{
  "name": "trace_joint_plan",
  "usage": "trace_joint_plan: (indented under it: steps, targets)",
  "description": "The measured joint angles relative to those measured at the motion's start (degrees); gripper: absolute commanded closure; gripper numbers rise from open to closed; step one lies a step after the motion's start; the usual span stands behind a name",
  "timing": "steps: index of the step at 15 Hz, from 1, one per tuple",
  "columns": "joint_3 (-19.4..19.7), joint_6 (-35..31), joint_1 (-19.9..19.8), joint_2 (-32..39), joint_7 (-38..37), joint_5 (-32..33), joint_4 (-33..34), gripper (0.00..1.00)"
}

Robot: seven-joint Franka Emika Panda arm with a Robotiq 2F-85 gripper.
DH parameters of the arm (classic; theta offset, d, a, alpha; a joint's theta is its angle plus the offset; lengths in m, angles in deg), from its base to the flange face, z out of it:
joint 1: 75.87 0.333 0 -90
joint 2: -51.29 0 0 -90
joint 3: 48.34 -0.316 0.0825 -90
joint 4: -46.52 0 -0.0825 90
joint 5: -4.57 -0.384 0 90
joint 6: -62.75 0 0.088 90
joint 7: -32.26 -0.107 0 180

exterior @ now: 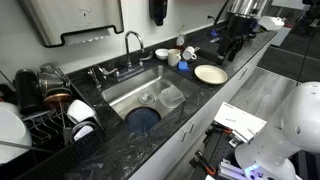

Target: Put the glass cup on the white plate.

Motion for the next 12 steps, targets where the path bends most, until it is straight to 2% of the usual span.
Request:
trace_joint_plan:
  steps: [4, 7, 9, 12]
  targets:
    - [-0.39, -0.17, 0.1, 0.01, 0.0, -0.05, -0.01, 0.0]
    - [-2.07, -2.21, 1.56, 0.32, 0.0, -0.81, -0.78, 0.0]
    - [-3.46, -5.92, 3.06, 0.87, -0.19, -1.47, -2.26, 0.0]
    - [-5.89, -16.14, 5.48, 2.61, -1.19, -3.43, -5.92, 0.0]
